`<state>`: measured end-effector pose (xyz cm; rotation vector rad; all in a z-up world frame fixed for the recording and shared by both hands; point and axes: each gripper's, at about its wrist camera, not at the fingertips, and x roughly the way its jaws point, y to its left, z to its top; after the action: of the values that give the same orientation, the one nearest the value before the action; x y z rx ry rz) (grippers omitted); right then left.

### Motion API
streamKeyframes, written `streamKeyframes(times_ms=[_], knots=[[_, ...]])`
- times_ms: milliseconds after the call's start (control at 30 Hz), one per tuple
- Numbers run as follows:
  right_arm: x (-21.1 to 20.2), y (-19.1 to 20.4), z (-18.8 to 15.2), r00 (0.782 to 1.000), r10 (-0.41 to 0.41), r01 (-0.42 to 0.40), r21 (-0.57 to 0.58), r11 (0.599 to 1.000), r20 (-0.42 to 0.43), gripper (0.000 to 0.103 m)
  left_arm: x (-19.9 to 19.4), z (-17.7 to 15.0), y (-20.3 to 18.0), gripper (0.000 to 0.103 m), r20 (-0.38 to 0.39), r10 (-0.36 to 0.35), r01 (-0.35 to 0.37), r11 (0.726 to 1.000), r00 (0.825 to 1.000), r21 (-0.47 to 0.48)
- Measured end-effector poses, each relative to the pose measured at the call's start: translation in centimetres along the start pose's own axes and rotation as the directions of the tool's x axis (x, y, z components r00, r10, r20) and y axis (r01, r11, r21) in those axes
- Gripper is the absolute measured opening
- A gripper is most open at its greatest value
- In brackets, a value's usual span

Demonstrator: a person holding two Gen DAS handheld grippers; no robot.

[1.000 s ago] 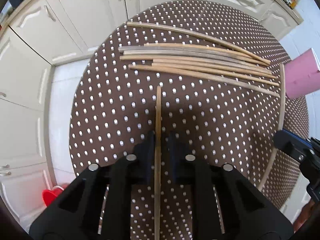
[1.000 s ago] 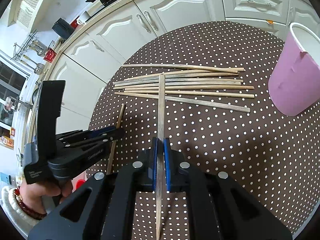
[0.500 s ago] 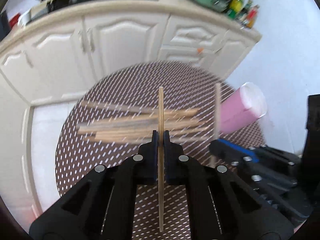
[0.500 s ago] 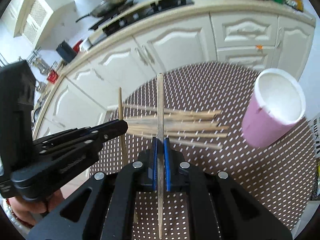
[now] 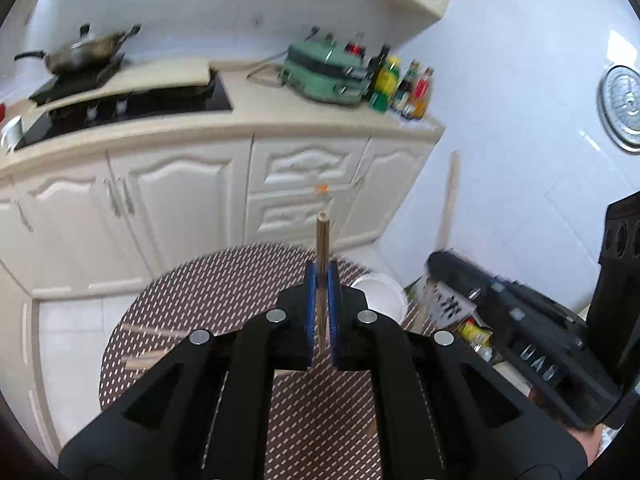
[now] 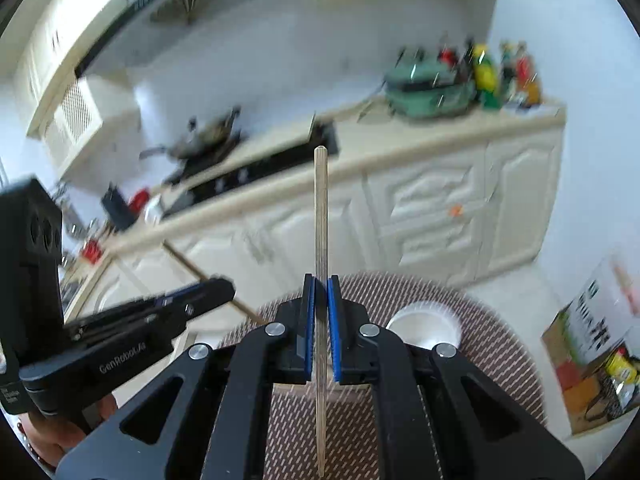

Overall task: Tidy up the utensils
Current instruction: 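Lift the chopstick with the right gripper and lower it into the pink cup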

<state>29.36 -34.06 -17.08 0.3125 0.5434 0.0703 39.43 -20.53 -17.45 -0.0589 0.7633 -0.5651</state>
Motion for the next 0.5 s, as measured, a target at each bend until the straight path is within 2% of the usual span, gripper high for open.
streamKeyframes(times_ms=[100, 200, 367, 500], knots=[[-1.8, -0.7, 1.5, 0.993, -0.034, 0.035, -0.006, 0.999, 0.111, 0.005, -0.3, 1.1, -1.2, 0.005, 0.041, -0.021, 0.021, 1.000, 0.999, 0.007], [-2.4, -1.2, 2.6, 0.980, -0.070, 0.077, -0.032, 0.996, 0.185, 0.005, -0.1, 2.1, -2.2, 0.005, 0.069, -0.036, 0.036, 0.999, 0.997, 0.002], [-0.4, -2.7, 3.4, 0.971, -0.098, 0.113, -0.055, 0.992, 0.218, 0.005, 1.2, 3.3, -3.7, 0.006, 0.075, -0.050, 0.050, 0.999, 0.996, 0.014], [0.8, -4.1, 4.0, 0.970, -0.100, 0.108, -0.023, 0.994, 0.220, 0.005, 1.5, 4.1, -4.5, 0.006, 0.081, -0.067, 0.066, 0.998, 0.994, 0.019]])
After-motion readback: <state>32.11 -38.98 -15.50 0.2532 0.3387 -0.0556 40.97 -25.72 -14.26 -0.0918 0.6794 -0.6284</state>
